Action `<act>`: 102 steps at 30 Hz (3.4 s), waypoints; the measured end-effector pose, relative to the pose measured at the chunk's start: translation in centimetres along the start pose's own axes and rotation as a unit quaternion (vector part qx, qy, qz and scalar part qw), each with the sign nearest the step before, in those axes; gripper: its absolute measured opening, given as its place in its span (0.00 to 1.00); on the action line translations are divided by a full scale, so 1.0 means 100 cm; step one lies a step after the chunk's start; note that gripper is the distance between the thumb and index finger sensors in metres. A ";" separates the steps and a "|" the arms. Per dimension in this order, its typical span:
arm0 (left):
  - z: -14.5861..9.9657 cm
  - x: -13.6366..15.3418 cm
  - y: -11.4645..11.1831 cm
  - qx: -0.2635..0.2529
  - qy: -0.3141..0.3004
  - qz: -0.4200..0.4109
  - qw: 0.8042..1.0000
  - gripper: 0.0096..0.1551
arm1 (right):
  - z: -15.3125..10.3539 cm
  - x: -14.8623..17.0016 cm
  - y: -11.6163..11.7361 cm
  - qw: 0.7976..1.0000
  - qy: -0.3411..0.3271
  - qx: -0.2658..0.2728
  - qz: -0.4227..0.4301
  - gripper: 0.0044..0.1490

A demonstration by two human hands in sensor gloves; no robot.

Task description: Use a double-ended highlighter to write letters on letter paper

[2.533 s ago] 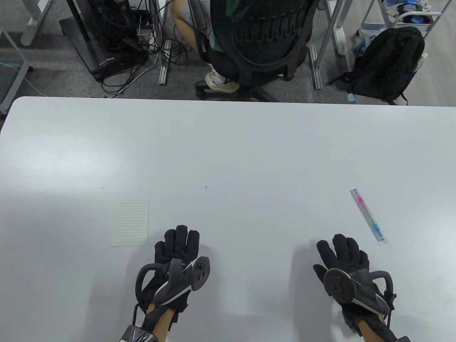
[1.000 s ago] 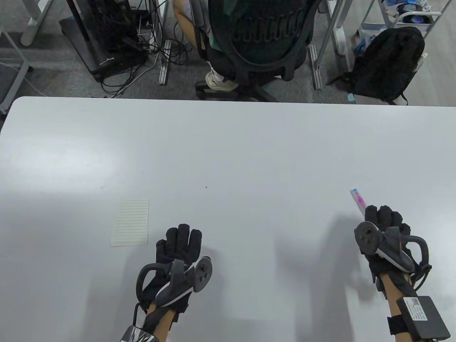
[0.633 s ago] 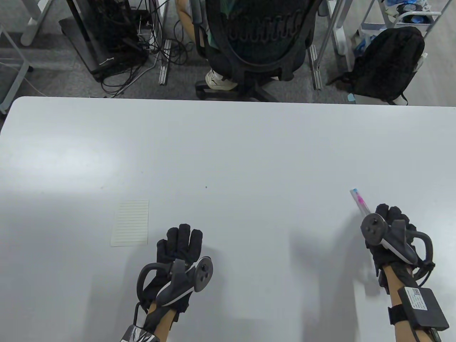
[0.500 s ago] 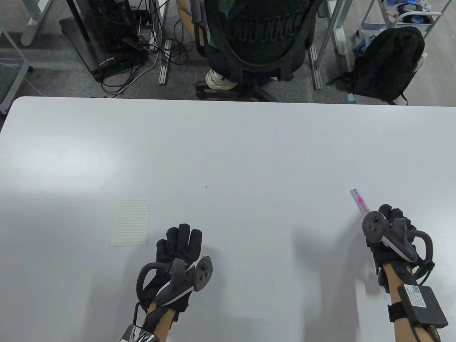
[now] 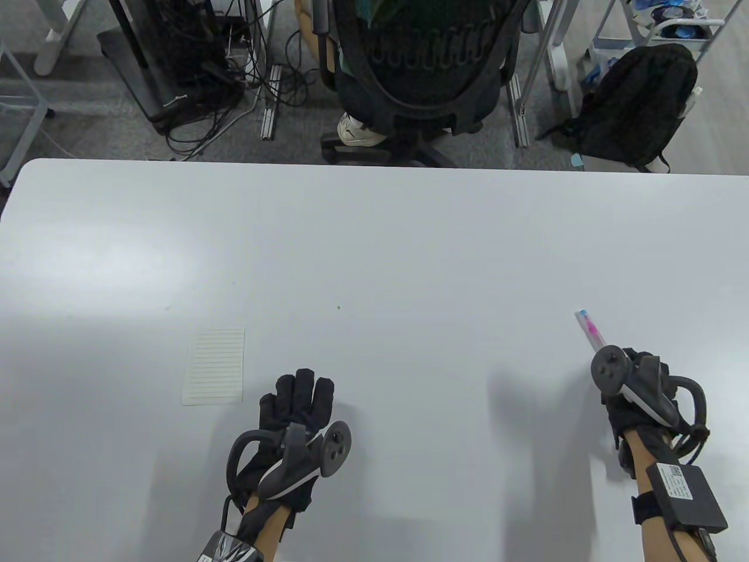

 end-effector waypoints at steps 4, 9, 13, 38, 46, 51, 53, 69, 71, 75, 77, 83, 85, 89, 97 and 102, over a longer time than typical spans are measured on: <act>0.000 0.000 -0.001 0.003 0.000 -0.003 1.000 0.44 | 0.003 -0.002 -0.006 1.000 0.008 0.023 -0.020 0.32; 0.000 0.001 0.000 0.002 -0.001 -0.007 1.000 0.44 | 0.001 -0.003 -0.010 0.998 0.007 0.045 -0.033 0.30; 0.000 0.001 0.000 0.001 -0.002 -0.010 1.000 0.44 | -0.001 -0.002 -0.010 0.998 0.004 0.051 -0.040 0.36; -0.006 -0.019 0.009 -0.022 -0.043 -0.025 0.999 0.46 | -0.101 -0.143 -0.079 0.966 -0.201 0.160 0.007 0.30; -0.011 -0.039 0.015 -0.037 -0.077 -0.014 0.996 0.47 | -0.142 -0.211 -0.088 0.940 -0.289 0.182 0.007 0.30; -0.012 -0.047 0.015 -0.036 -0.096 -0.014 0.995 0.45 | -0.159 -0.231 -0.090 0.931 -0.312 0.189 0.022 0.29; -0.011 -0.049 0.015 -0.040 -0.098 -0.012 0.994 0.44 | -0.164 -0.235 -0.090 0.928 -0.316 0.193 0.029 0.29; -0.012 -0.062 0.009 -0.045 -0.128 -0.023 0.990 0.28 | -0.176 -0.239 -0.091 0.920 -0.329 0.210 0.036 0.30; -0.012 -0.062 0.010 -0.051 -0.126 -0.024 0.990 0.28 | -0.173 -0.236 -0.091 0.924 -0.323 0.202 0.043 0.30; -0.016 -0.057 0.012 -0.065 -0.111 -0.008 0.992 0.28 | -0.161 -0.216 -0.094 0.938 -0.298 0.168 0.053 0.40; -0.015 -0.052 0.014 -0.066 -0.102 -0.013 0.993 0.28 | -0.156 -0.203 -0.095 0.941 -0.287 0.161 0.083 0.40; -0.017 -0.047 0.016 -0.070 -0.098 -0.024 0.992 0.28 | -0.150 -0.195 -0.086 0.939 -0.301 0.123 0.110 0.38; -0.018 -0.051 0.015 -0.071 -0.106 -0.026 0.992 0.28 | -0.152 -0.197 -0.089 0.933 -0.308 0.134 0.127 0.37; -0.020 -0.057 0.016 -0.081 -0.114 -0.014 0.990 0.28 | -0.158 -0.204 -0.091 0.930 -0.325 0.140 0.099 0.29; -0.025 -0.053 0.020 -0.129 -0.095 0.023 0.987 0.27 | -0.152 -0.197 -0.082 0.928 -0.331 0.102 0.140 0.27; -0.021 -0.007 0.013 -0.118 -0.043 -0.026 0.992 0.27 | -0.134 -0.148 -0.079 0.939 -0.280 0.091 0.178 0.27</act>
Point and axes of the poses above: the tracker on the back of each hand, its own x axis roughly to the little-finger side, its own z axis roughly from the wrist to the fingertips, y = z × x, the point moved 4 cm from there along z, roughly from the wrist to the fingertips, and after that the axes turned 7 degrees about x, right-handed, at the moved point
